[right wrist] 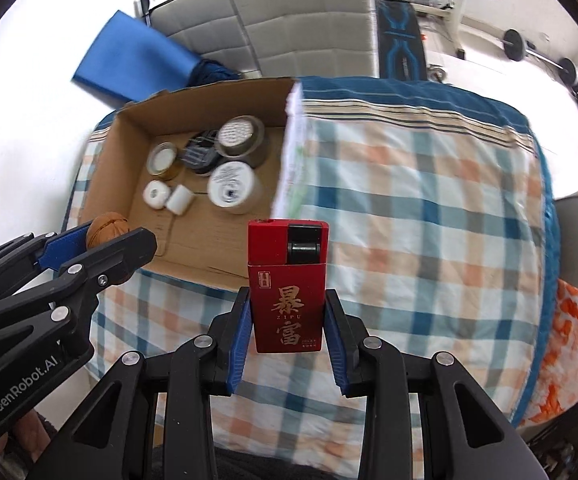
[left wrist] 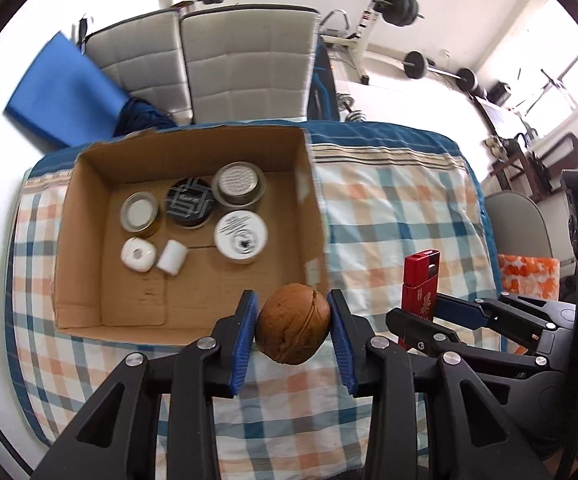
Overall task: Organize rigid objects
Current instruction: 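Carry the walnut with left tool while right tool carries the red box over the box, then release the walnut into the box with left tool while right tool releases the red box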
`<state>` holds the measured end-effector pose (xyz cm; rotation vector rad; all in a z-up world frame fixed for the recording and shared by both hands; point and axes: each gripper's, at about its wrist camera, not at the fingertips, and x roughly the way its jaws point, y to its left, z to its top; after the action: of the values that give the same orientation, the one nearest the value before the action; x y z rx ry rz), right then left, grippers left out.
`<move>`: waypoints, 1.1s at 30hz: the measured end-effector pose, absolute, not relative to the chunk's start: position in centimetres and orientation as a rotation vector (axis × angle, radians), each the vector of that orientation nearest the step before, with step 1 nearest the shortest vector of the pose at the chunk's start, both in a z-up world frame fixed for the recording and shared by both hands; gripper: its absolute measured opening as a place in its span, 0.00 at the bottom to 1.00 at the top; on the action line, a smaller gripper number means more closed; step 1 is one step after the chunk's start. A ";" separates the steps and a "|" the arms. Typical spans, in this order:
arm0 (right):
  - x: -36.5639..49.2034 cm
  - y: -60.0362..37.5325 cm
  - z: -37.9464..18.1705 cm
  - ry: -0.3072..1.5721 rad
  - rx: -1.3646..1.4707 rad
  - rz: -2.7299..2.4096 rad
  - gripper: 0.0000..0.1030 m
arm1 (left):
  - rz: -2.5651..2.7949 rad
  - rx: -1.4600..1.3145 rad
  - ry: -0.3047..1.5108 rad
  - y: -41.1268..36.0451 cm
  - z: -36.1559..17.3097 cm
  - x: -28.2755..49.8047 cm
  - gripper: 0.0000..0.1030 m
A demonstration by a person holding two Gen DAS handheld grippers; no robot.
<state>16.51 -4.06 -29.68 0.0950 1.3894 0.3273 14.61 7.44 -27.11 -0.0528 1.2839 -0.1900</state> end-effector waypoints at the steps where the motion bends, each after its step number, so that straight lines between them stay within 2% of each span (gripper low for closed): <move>1: 16.9 -3.0 -29.8 1.392 0.088 0.333 0.35 | -0.177 -0.070 1.290 8.7 -27.3 14.9 0.32; 6: 19.6 2.1 -31.7 1.404 0.075 0.350 0.35 | -0.108 -0.155 1.342 15.4 -30.1 16.9 0.32; 13: 23.5 6.3 -39.3 1.514 0.089 0.355 0.35 | -0.090 -0.254 1.509 20.9 -37.5 20.1 0.32; 24: 24.3 11.5 -47.5 1.672 0.049 0.397 0.36 | -0.139 -0.255 1.765 21.3 -46.7 21.9 0.32; 33: 24.1 12.1 -51.0 1.735 0.069 0.356 0.36 | -0.117 -0.230 1.806 21.3 -48.4 21.6 0.34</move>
<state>24.13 12.09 -51.03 0.0693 1.7354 0.3560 21.63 21.31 -48.38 -0.2296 1.8061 -0.1171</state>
